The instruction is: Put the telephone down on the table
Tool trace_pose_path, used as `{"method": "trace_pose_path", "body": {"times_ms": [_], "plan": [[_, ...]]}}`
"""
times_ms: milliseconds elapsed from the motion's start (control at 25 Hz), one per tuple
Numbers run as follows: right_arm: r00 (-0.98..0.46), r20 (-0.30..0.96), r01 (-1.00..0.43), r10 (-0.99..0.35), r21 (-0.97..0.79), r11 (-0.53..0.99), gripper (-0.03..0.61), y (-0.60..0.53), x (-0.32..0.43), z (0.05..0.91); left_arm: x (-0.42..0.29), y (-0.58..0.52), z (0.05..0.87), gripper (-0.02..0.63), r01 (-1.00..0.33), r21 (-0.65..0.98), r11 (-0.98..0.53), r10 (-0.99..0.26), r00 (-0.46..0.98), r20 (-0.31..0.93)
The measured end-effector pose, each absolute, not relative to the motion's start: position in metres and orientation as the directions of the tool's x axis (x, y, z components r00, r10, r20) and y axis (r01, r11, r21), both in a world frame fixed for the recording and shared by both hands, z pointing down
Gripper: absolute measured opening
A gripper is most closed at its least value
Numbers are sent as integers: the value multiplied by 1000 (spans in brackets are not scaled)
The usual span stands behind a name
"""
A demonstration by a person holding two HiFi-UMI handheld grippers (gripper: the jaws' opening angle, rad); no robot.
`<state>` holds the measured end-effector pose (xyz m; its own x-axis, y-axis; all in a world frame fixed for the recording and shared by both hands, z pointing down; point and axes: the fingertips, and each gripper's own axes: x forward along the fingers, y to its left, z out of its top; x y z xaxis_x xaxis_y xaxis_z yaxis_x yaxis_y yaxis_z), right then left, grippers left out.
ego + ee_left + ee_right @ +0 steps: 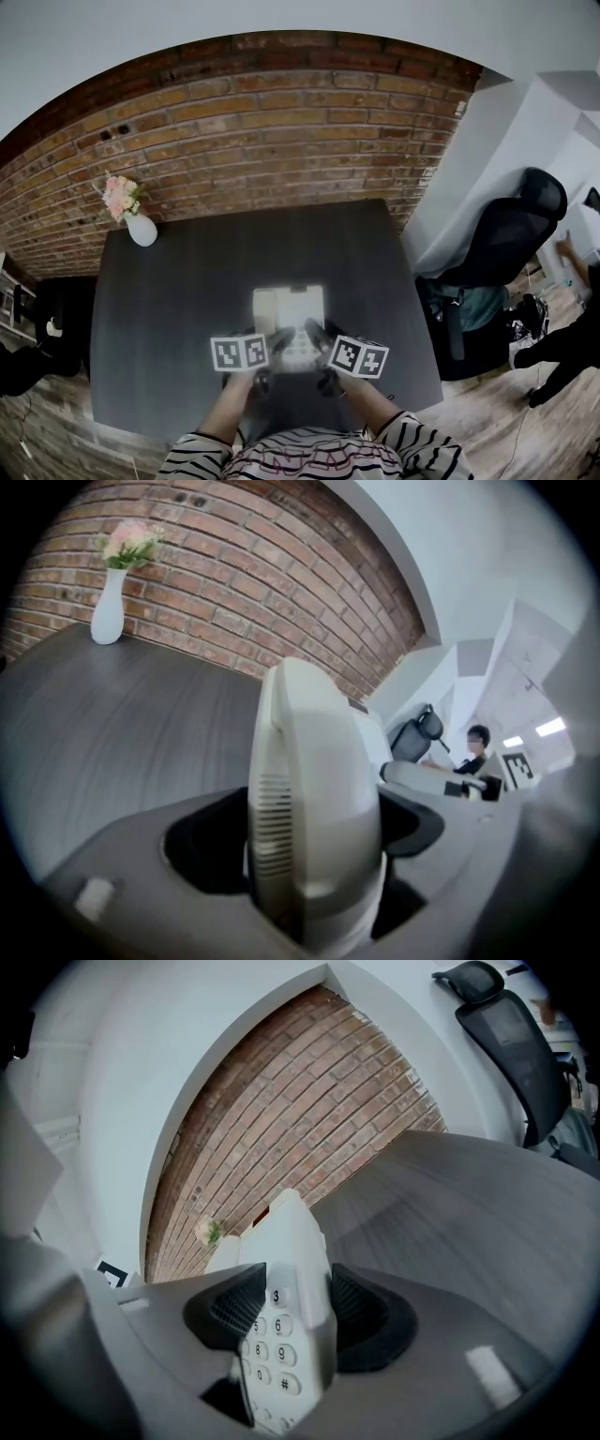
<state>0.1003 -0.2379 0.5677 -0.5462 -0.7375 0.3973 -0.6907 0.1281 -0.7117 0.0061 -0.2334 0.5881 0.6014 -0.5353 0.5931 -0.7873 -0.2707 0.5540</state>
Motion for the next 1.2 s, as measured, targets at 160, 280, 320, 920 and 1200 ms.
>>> {"method": "trace_pose_path", "body": {"times_ms": [160,280,320,920,1200], "plan": [[-560,401,-687,-725,-714,135,206,-260,111,576,17,-253,597,388,-792,556,-253,-539,592,599],[-572,406,-683,-713,-716,140,206,-276,117,584,22,-268,604,388,-797,555,-238,-545,582,603],[-576,407,-681,-709,-719,141,206,-282,117,587,23,-273,607,388,-799,554,-233,-547,579,605],[-595,418,-661,-686,-741,122,206,-391,112,634,17,-381,651,388,-812,547,-204,-531,561,635],[-597,415,-669,-687,-730,140,206,-446,102,646,7,-434,664,388,-815,544,-200,-541,555,632]]}}
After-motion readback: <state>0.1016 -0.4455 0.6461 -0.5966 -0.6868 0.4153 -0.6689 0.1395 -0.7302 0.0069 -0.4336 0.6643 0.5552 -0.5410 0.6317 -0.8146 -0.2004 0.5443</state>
